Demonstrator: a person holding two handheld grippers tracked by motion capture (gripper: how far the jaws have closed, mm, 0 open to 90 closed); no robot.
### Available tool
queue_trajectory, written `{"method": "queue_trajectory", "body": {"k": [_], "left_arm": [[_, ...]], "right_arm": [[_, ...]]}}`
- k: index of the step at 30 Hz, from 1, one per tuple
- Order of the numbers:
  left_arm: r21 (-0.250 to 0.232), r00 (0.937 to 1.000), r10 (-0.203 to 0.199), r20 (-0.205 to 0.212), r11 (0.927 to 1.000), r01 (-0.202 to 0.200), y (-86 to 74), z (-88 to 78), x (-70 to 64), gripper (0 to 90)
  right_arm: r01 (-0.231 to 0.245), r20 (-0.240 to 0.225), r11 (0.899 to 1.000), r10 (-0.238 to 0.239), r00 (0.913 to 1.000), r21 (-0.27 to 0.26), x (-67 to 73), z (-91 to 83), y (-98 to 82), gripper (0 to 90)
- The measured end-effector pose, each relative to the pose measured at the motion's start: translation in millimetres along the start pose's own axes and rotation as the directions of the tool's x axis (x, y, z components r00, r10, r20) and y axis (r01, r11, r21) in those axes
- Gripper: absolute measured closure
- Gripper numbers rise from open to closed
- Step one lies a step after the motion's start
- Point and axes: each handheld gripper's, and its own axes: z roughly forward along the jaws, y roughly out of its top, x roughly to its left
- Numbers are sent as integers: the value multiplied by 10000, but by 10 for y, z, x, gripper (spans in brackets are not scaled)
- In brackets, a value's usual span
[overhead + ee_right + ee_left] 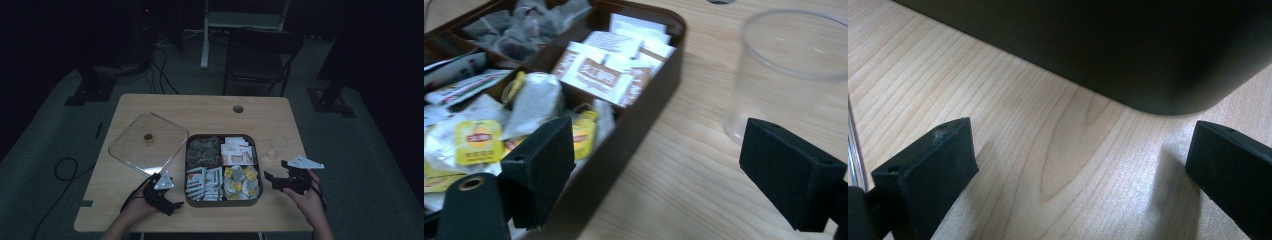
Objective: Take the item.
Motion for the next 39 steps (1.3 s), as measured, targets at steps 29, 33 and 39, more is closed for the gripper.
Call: {"method": "queue_trajectory", "body": {"k": [29,33,39], "left_arm": [[-2,10000,3,-2,10000,-3,0,0,0,3],[-1,10000,1,-1,10000,-1,0,0,0,3],[0,10000,2,-2,10000,-2,0,0,-1,3]], "right_arm": [[1280,-2302,9861,-1010,9679,1058,485,629,181,392],[1326,-2626,9842,-981,9599,1169,521,679,178,431],[1847,-2273,9717,-1485,9624,1475,547,729,204,480]]}}
